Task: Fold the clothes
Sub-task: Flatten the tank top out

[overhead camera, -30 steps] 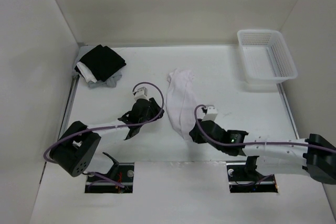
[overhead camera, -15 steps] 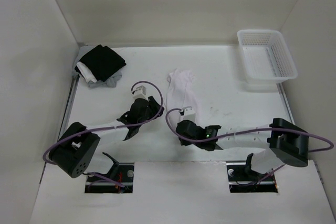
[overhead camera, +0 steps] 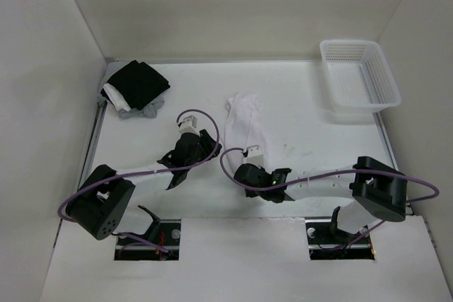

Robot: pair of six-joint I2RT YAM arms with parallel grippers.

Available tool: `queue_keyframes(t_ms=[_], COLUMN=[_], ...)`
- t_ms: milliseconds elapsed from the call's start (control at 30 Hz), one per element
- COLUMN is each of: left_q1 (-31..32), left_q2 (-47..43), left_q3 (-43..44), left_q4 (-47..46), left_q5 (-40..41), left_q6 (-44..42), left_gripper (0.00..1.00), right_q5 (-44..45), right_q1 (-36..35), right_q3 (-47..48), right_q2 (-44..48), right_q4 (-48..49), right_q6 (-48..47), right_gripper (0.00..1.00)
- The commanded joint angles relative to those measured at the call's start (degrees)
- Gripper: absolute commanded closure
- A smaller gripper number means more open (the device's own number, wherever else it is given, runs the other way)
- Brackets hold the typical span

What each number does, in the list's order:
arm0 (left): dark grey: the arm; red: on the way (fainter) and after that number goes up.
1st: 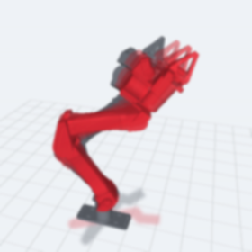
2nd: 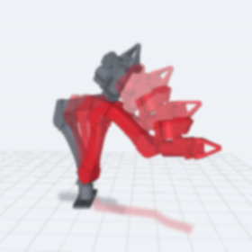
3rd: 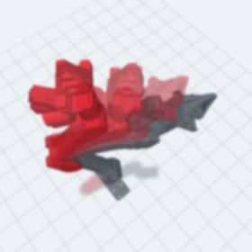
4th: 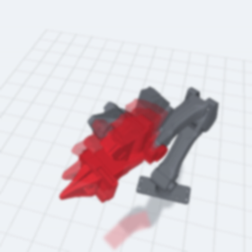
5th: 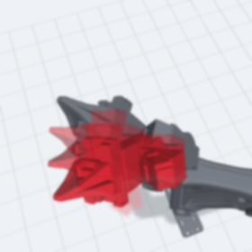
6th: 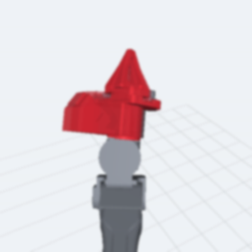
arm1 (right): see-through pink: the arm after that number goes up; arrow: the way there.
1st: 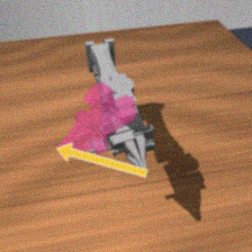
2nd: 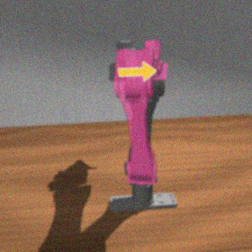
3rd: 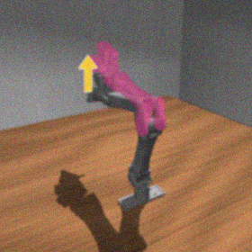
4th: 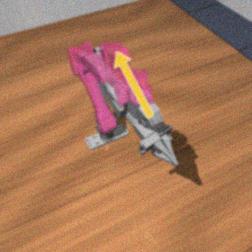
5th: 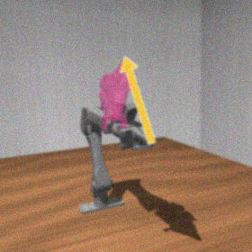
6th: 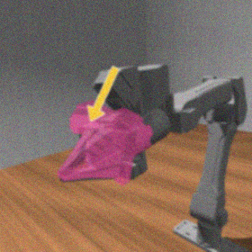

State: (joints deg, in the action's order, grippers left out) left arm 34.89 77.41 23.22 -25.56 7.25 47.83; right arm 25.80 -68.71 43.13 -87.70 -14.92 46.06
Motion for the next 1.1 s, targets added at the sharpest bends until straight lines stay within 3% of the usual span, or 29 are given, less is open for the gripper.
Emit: queue_keyframes(t_ms=[0,100,267,467,700,733,900,1067], left_q1=[-0.4,-0.3,-0.4,0.0,-1.2,-1.5,-0.9,1.7], left_q2=[-1.0,-0.7,0.0,2.3,-0.7,-2.0,-2.6,-0.5], left_q3=[-0.6,-0.7,-0.6,0.2,-0.2,-0.3,1.0,2.6], left_q4=[-3.4,-3.5,-3.7,-3.7,-3.1,-2.5,0.5,0.5], left_q5=[-0.5,-0.5,-0.5,-0.9,-0.6,-0.5,-0.3,-0.5], left_q6=[0.2,0.2,0.2,0.2,0.7,0.7,0.8,1.1], left_gripper=[0.59,0.59,0.59,0.56,0.56,0.56,0.54,0.52], right_q5=[2.0,2.1,1.7,3.2,7.0,7.2,4.8,0.0], right_q1=[-0.2,0.9,1.6,1.8,1.8,3.3,13.2,24.2], right_q3=[1.8,1.7,2.3,1.4,-2.8,-4.0,-6.0,-9.0], right_q2=[-1.4,-3.1,-3.4,-0.7,28.9,38.6,58.9,63.2], right_q4=[-1.3,-1.4,-1.4,-1.4,1.3,1.5,-0.9,-5.6], right_q6=[0.9,1.8,2.2,3.1,0.2,-0.3,-1.4,2.2], right_gripper=[0.71,0.76,0.95,1.0,1.0,1.0,1.0,1.0])
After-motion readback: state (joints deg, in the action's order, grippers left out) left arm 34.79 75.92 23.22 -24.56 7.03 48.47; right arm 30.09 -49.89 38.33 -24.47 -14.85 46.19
